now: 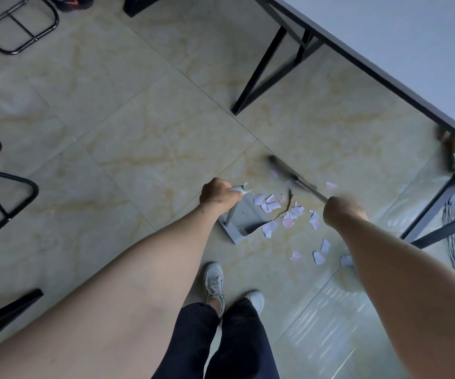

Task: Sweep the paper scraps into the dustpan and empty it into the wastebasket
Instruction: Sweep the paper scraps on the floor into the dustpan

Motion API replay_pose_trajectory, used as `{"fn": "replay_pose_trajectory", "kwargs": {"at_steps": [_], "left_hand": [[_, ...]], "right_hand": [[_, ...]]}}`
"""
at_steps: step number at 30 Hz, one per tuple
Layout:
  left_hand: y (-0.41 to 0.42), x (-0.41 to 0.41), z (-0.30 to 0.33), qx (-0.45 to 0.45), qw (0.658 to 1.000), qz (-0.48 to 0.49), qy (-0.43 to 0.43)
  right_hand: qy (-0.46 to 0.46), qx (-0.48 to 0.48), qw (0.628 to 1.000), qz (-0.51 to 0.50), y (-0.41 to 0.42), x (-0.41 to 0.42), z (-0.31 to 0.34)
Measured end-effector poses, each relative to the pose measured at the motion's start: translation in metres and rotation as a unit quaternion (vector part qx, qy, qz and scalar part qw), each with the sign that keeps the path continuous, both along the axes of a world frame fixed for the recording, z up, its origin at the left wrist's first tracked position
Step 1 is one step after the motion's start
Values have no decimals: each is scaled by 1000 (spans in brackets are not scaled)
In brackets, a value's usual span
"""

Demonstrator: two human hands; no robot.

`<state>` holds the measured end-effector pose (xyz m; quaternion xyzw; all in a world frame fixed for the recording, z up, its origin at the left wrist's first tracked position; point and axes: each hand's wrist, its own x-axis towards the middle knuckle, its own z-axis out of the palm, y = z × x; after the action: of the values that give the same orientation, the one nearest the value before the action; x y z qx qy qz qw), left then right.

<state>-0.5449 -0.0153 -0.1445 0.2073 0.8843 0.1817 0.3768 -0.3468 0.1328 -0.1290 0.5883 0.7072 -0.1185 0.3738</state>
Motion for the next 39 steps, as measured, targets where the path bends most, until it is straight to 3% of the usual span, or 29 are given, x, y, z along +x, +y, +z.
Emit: {"fn": "replay_pose_trajectory", "kwargs": {"at_steps": [9, 23, 39], "left_hand": [[0, 7, 3, 9, 1000, 5, -9], [-2, 21, 5, 5, 1000, -3, -6], [-19, 21, 3, 20, 999, 46, -3]], "right_hand": [[56, -14, 995, 83, -18, 7, 2], [55, -113, 987, 96, -8, -2, 45], [87, -57, 994, 43, 19, 27, 87]]}}
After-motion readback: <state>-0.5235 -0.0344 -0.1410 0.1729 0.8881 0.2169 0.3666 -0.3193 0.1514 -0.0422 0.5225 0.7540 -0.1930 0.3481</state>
